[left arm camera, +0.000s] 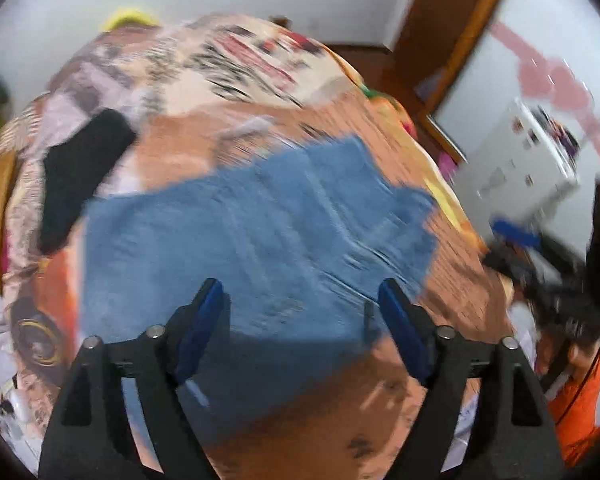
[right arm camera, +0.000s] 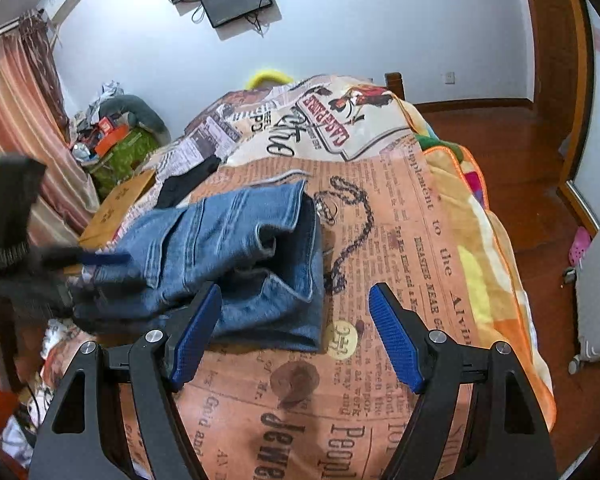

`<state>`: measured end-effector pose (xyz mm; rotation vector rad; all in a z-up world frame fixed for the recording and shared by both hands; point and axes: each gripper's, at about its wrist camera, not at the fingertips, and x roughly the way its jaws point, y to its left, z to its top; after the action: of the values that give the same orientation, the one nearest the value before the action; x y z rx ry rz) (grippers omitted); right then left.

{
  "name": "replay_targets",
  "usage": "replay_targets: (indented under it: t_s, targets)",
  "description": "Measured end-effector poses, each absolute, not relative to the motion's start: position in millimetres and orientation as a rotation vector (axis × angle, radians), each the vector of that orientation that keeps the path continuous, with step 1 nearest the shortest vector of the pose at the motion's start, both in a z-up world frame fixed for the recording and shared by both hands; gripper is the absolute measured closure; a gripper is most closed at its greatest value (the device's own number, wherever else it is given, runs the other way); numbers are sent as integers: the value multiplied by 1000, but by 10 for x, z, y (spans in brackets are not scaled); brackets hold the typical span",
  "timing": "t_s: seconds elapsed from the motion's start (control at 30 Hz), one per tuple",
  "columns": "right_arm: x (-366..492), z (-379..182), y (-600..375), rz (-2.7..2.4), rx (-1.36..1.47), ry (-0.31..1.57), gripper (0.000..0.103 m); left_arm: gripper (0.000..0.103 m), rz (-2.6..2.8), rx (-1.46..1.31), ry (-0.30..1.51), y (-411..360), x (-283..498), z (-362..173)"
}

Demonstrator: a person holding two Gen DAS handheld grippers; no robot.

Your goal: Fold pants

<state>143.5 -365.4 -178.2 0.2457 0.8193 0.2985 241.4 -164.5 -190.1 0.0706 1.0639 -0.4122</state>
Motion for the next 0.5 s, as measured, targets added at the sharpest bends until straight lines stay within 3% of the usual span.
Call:
replay_targets:
  t_s: [0.07,0.23,0.5]
  targets:
    - [1412,-1827,-3621,304,242,841,29,14,-324,78,1015,-1424,2566,-1821]
    - [1380,-2019,-3406,345,235,909,29,14,-136,107,1004,-899,3131,-1859]
    - [1450,-2275,-2975,451,237,998,29,14,-65,127,1207,-532,3959,-2534]
